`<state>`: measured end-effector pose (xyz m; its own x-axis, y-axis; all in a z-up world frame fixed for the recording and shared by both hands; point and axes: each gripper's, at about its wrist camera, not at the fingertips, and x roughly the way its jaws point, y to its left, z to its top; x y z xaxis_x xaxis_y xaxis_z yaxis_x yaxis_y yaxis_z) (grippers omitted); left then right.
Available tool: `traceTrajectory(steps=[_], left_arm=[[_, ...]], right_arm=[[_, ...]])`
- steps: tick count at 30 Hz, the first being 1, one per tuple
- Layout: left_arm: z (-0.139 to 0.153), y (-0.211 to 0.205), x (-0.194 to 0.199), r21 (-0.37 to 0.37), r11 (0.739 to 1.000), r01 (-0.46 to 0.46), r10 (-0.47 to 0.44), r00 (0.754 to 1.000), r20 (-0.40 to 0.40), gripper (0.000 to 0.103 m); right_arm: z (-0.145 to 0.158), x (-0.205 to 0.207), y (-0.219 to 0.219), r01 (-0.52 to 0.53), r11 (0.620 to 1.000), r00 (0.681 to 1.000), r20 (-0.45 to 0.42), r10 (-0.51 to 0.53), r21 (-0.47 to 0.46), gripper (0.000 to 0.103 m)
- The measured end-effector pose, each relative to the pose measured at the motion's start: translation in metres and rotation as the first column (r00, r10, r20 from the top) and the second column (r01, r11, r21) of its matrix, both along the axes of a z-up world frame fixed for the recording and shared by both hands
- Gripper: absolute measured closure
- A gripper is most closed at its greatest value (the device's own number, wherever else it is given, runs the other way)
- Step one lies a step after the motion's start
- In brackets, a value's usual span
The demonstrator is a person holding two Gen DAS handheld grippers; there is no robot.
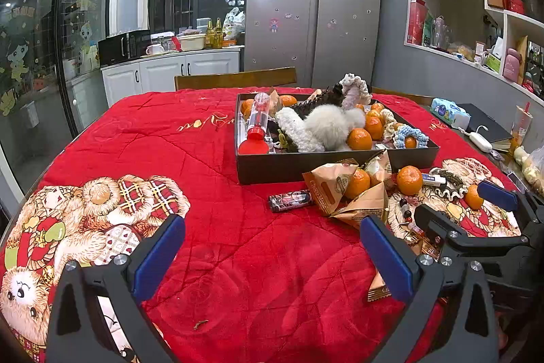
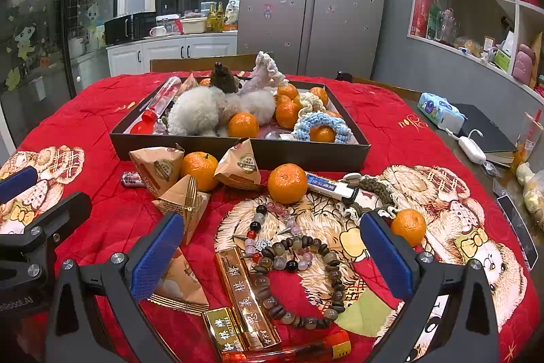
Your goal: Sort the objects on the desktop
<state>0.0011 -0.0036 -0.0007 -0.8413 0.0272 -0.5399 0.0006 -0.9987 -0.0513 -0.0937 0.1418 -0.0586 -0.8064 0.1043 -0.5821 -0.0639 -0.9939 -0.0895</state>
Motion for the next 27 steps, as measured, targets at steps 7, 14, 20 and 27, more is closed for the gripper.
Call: traceTrajectory(steps=[7,14,20,27], left_arm=[[-0.0018,0.0018,-0.0027,0.000,1.000,0.001,-0.001,1.000,0.002,0.000],[-0.0017,0.0020,-0.0027,-0.001,1.000,0.000,0.000,1.000,0.006,0.000],[-0.0016,0.0021,-0.0027,-0.002,1.000,0.002,-0.002,1.000,0.007,0.000],[-0.0022,0.0035,-0.0034,-0.004,1.000,0.003,-0.003,1.000,0.010,0.000]], right_arm=[[-0.0005,-0.0004,0.0002,0.000,1.000,1.000,0.003,0.000,-0.001,0.000],[-0.0010,-0.0013,0.0008,0.000,1.000,1.000,0.006,0.000,-0.001,0.000],[-0.0014,-0.0016,0.0023,0.000,1.000,1.000,0.010,0.000,-0.012,0.000],[-0.0015,-0.0019,0.0024,0.002,1.000,1.000,0.012,-0.002,-0.015,0.000]])
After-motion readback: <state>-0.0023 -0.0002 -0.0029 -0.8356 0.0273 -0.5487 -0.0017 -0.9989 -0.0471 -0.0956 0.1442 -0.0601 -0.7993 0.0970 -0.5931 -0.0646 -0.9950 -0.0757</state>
